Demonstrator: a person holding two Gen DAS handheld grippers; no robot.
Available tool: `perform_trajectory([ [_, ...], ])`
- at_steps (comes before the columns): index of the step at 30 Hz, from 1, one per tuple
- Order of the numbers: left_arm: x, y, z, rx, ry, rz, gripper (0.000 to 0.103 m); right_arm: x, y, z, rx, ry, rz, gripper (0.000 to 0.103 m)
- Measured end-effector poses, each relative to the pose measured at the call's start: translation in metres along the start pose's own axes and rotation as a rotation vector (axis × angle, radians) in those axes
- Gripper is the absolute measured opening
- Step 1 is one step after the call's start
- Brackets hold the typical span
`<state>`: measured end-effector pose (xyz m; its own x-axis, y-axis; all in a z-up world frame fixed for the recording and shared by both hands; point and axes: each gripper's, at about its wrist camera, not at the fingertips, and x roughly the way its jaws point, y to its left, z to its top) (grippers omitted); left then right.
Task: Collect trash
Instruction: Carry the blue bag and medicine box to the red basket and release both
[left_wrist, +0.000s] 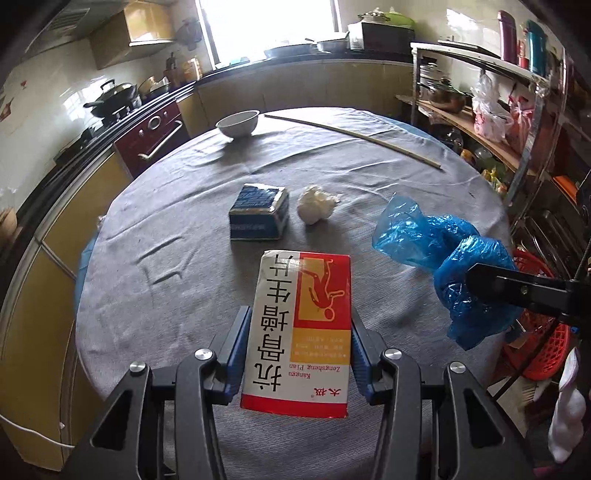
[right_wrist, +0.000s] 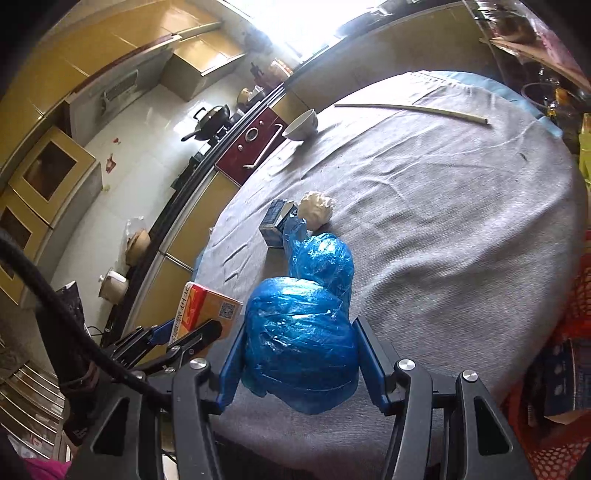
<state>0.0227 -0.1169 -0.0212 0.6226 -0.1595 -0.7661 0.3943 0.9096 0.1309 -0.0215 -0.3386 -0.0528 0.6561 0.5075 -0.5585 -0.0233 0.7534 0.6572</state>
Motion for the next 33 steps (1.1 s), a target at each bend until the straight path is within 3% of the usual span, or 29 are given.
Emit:
perform_trajectory([
  [33,0.001,-0.097,0.030,0.223,-0.023,-0.071,0.050,-0.076,-0.074,-0.014,0.179,-0.110,-0.056,0.059],
])
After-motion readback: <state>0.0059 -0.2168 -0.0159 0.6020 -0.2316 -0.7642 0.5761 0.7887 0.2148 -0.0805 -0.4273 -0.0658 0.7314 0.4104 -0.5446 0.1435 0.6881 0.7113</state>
